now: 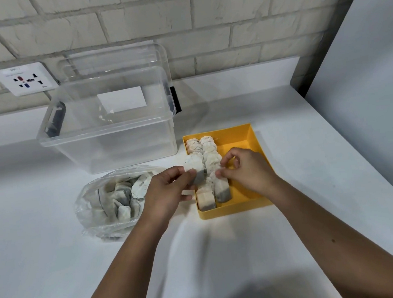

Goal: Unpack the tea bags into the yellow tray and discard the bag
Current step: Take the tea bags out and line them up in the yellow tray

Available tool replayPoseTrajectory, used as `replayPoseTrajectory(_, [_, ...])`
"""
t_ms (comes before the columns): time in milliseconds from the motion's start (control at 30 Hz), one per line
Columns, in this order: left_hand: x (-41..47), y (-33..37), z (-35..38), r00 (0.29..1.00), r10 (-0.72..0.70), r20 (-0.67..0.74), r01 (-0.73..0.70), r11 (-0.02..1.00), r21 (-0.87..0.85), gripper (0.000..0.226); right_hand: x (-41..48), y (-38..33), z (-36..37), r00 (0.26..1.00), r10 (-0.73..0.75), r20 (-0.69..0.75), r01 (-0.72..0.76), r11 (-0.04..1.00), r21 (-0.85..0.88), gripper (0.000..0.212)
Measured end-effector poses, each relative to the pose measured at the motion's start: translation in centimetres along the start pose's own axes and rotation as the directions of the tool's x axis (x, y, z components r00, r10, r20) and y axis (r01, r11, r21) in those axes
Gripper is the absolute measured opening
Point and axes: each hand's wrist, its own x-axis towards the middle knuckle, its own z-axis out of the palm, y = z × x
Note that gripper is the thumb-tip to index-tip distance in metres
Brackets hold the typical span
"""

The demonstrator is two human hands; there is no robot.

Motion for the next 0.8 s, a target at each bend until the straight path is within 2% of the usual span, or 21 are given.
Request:
replayPoseTrajectory(33, [0.0,0.0,0.0,1.000,0.025,-0.004,-0.025,0.999,0.047,0.017,-0.1,-0.4,-0.5,1.000,0.009,0.005,-0.009,0.997,0.083,0.023])
replayPoseTrajectory(100, [0.2,0.1,0.1,0.999,0.051,0.008,-0.052,0.993,0.102,0.014,-0.3,-1.5,-1.5,0.993,0.011,0.116,-0.041,0.965,0.260,0.024])
replayPoseTrajectory(167, [0.3,0.3,0.5,0.997,0.063,0.048,-0.068,0.993,0.097,0.012,-0.6,-2.5,-1.8,0.977,-0.030,0.209,-0.033,0.956,0.290,0.021])
replayPoseTrajectory(267, [0.4,0.2,0.8,0.995,0.073,0.064,-0.080,0.992,0.101,0.013,-0.8,-2.6,-1.8,0.987,-0.058,0.151,0.033,0.986,0.163,0.014])
replayPoseTrajectory(367, [0.6,-0.9,-0.1,0.993,0.111,-0.042,-0.095,0.954,0.284,0.019,-1.2,-1.2,-2.5,0.972,0.044,0.230,-0.071,0.991,0.110,0.016])
replayPoseTrajectory(433, [0.6,-1.6,-0.6,0.995,0.087,-0.044,-0.066,0.933,0.355,0.027,-1.4,-0.3,-2.7,0.934,0.143,0.327,-0.164,0.986,0.038,0.018])
replayPoseTrajectory(533, [0.4,-2.1,-0.6,0.999,0.040,-0.006,-0.034,0.928,0.371,0.032,-1.4,0.3,-1.9,0.895,0.236,0.380,-0.223,0.972,-0.077,0.019])
replayPoseTrajectory(633, [0.5,-2.1,-0.4,0.999,0.038,-0.005,-0.033,0.925,0.379,0.034,-1.2,0.6,-0.8,0.904,0.283,0.321,-0.237,0.956,-0.174,0.019])
replayPoseTrajectory(800, [0.4,-2.1,-0.4,1.000,0.017,0.000,-0.016,0.941,0.338,0.034,-1.5,0.4,-0.3,0.902,0.304,0.307,-0.253,0.947,-0.196,0.022])
